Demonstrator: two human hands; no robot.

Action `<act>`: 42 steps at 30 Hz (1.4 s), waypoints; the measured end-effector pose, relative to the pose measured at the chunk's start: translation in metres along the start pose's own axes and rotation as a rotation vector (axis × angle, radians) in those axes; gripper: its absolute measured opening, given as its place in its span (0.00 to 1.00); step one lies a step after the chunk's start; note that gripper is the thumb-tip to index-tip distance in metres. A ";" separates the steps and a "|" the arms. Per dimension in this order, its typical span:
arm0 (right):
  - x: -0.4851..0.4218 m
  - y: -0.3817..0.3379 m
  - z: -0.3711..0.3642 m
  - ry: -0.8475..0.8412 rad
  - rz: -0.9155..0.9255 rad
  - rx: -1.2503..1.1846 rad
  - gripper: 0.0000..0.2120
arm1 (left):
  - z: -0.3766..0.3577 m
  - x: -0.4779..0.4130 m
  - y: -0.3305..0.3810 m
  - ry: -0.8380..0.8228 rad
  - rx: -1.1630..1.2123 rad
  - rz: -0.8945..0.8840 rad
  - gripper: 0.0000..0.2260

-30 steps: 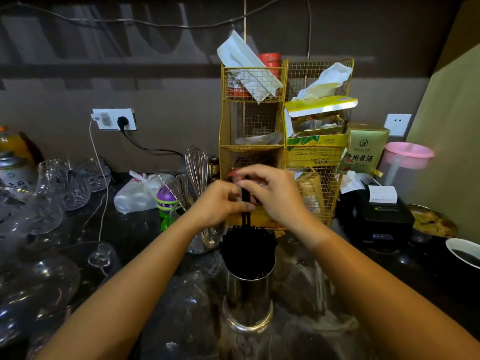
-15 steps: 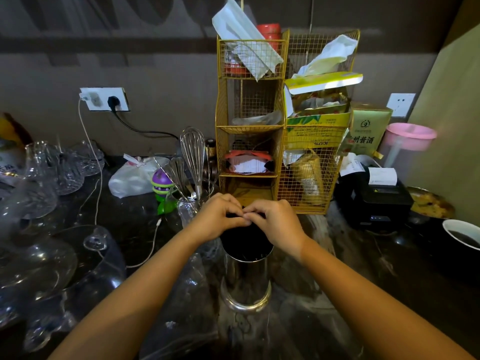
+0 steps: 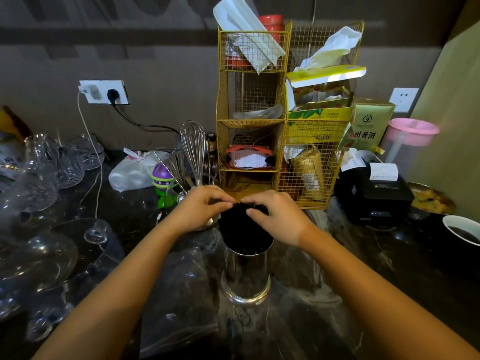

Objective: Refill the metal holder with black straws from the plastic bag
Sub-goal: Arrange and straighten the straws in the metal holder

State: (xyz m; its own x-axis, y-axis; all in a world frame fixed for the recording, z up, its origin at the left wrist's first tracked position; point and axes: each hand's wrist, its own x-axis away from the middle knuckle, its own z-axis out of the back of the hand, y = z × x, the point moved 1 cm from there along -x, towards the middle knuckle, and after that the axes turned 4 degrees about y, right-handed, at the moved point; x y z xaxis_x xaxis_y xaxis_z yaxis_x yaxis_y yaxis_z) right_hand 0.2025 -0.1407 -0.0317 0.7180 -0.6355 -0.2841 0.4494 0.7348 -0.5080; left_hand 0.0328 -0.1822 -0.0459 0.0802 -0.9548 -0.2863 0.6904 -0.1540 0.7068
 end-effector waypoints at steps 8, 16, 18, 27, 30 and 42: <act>0.006 -0.012 -0.010 -0.123 0.048 0.031 0.19 | 0.019 0.035 0.015 -0.145 0.037 0.039 0.12; 0.010 -0.009 -0.027 -0.050 0.041 -0.013 0.12 | -0.002 0.042 0.016 -0.015 -0.064 0.009 0.06; 0.011 -0.009 -0.029 -0.022 0.045 -0.032 0.10 | -0.004 0.042 0.015 -0.020 -0.065 0.001 0.04; 0.002 -0.012 -0.021 0.106 0.075 -0.173 0.05 | 0.010 0.032 0.036 0.045 -0.080 -0.079 0.02; -0.004 -0.014 -0.010 0.116 0.058 -0.253 0.05 | 0.024 0.023 0.051 0.066 -0.071 -0.110 0.03; -0.013 -0.009 0.025 0.096 0.023 -0.522 0.04 | 0.092 0.000 0.094 0.293 0.171 -0.199 0.07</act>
State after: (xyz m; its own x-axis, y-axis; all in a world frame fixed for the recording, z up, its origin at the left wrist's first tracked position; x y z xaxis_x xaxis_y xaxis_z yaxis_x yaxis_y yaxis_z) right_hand 0.2025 -0.1335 -0.0033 0.6617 -0.6575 -0.3602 0.0927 0.5485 -0.8310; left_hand 0.0319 -0.2196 0.0801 0.1756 -0.7929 -0.5834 0.5857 -0.3922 0.7093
